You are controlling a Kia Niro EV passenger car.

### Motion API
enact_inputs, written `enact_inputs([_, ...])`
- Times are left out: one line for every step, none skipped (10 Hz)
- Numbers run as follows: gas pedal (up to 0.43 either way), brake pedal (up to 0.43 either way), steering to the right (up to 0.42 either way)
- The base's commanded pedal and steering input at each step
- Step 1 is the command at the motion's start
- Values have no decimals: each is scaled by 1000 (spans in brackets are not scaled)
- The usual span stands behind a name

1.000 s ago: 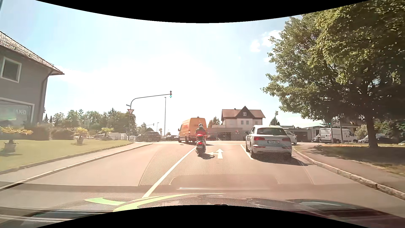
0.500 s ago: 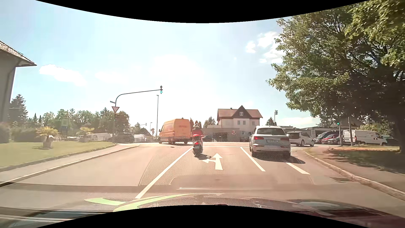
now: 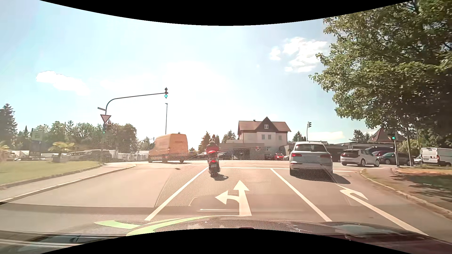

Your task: Follow the waypoints while adhering to traffic rules and regulations

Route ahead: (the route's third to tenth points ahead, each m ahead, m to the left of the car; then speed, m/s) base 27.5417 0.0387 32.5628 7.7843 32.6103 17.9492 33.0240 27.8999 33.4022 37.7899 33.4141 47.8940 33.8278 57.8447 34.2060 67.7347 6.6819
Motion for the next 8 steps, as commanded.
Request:
enact_inputs([449,0,24])
enact_inputs([441,0,24])
enact_inputs([441,0,23])
enact_inputs([441,0,17])
enact_inputs([429,0,11])
enact_inputs([429,0,9])
enact_inputs([409,0,7])
enact_inputs([370,0,7])
